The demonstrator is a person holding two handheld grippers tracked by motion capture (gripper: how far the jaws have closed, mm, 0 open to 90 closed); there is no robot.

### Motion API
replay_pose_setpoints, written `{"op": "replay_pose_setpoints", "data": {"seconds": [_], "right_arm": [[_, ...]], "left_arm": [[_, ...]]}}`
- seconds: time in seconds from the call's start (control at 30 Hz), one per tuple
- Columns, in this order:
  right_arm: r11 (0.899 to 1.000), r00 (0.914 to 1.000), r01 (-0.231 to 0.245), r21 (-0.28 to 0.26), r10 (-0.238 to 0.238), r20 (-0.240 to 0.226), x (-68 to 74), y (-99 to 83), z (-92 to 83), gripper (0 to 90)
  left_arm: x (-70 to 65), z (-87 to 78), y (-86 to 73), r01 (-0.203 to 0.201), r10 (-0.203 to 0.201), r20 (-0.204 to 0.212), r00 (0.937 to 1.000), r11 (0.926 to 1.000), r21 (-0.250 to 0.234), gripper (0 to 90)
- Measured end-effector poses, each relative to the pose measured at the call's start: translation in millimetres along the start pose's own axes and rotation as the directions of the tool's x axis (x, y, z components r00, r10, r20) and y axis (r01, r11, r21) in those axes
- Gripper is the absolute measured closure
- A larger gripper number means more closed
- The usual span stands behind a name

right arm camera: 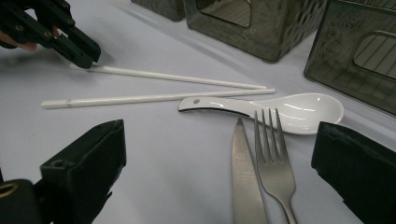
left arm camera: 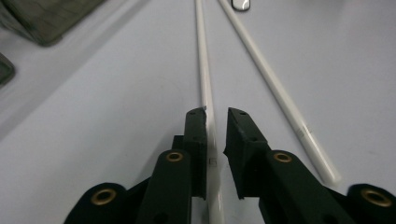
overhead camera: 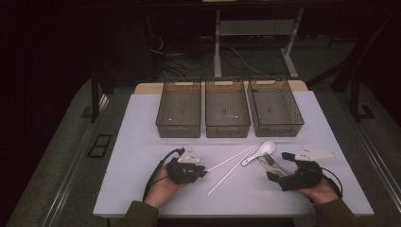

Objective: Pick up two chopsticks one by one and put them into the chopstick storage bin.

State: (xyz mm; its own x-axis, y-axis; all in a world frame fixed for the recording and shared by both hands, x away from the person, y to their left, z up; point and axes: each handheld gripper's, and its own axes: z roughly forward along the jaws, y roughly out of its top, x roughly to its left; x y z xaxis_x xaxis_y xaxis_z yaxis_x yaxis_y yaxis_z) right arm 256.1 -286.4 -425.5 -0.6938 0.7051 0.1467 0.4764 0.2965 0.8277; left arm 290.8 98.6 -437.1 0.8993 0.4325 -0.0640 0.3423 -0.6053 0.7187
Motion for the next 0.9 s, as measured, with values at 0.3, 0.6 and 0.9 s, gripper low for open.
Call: {"op": "replay_pose_setpoints", "data": {"seconds": [0.3, 0.6, 0.9], "right_arm": [[1.000, 1.0000, -0.005, 0.003, 0.005, -0.001, -0.3, 0.1, 0.5, 3.1], [1.000, 0.9999, -0.012, 0.003, 0.012, 0.001, -0.9, -0.2, 0.2, 3.0], [1.000, 0.9999, -0.014, 0.002, 0.014, 0.003, -1.9, -0.3, 0.2, 3.1]], "left_arm": [[7.7, -6.0, 11.7, 0.048, -0.045, 0.049, 0.9978, 0.9968, -0.064, 60.7], [13.1, 9.1, 32.1, 0.045, -0.041, 0.059, 0.9974, 0.9969, -0.064, 58.8], [15.5, 26.5, 50.2, 0.037, -0.033, 0.062, 0.9975, 0.9972, -0.066, 59.9]]}}
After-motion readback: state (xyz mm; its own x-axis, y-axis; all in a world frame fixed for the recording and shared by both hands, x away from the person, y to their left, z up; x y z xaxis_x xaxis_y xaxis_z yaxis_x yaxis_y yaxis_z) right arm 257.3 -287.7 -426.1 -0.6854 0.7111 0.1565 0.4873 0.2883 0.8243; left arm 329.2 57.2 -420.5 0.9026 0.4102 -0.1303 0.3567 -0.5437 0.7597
